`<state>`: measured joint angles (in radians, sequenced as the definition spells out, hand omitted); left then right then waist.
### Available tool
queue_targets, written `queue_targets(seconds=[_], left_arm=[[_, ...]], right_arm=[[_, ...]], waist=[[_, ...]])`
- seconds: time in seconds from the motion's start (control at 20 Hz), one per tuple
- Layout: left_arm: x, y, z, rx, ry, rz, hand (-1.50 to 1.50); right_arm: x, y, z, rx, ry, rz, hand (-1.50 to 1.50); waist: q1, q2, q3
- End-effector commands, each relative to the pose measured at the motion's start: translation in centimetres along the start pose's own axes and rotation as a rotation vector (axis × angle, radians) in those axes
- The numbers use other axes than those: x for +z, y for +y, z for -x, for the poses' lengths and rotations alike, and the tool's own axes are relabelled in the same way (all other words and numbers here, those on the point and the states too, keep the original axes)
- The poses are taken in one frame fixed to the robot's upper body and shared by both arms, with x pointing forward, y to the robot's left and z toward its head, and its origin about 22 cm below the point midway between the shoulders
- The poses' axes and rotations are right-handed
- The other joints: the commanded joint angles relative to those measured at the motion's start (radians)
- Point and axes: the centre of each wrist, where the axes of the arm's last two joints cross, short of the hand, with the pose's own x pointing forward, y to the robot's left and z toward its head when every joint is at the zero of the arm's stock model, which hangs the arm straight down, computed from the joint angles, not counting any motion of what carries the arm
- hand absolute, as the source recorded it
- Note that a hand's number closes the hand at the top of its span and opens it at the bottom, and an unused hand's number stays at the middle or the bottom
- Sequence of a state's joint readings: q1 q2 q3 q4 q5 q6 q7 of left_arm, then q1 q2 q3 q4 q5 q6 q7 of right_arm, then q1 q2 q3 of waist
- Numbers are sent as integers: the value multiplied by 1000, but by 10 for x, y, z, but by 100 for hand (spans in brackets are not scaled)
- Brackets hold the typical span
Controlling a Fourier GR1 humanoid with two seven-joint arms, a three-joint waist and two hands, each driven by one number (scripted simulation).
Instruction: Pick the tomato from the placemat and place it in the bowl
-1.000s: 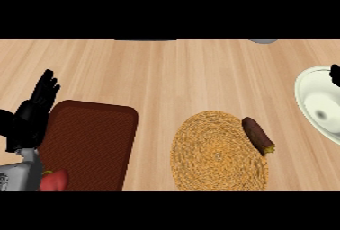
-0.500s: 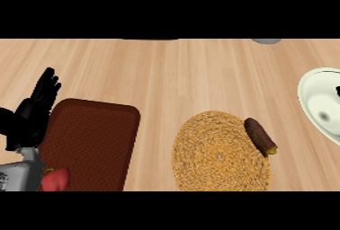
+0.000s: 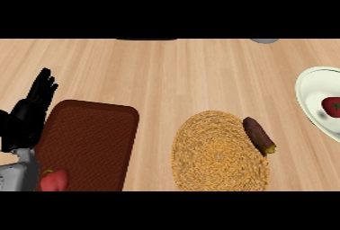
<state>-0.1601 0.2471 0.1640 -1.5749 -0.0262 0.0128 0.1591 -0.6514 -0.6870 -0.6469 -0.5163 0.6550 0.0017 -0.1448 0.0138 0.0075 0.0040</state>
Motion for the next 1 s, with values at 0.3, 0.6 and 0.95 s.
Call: queue_targets(seconds=[0.3, 0.6, 0.95], left_arm=[[8, 2, 7, 8, 16, -22, 0], [8, 0, 3, -11, 4, -30, 0], [-3, 9, -11, -18, 3, -30, 0]], right_arm=[[16, -88, 48, -567, -91, 194, -150], [62, -123, 119, -565, -12, 142, -150], [106, -158, 163, -705, -84, 71, -150]], waist=[[-12, -3, 0], [-18, -7, -2], [-20, -6, 0]])
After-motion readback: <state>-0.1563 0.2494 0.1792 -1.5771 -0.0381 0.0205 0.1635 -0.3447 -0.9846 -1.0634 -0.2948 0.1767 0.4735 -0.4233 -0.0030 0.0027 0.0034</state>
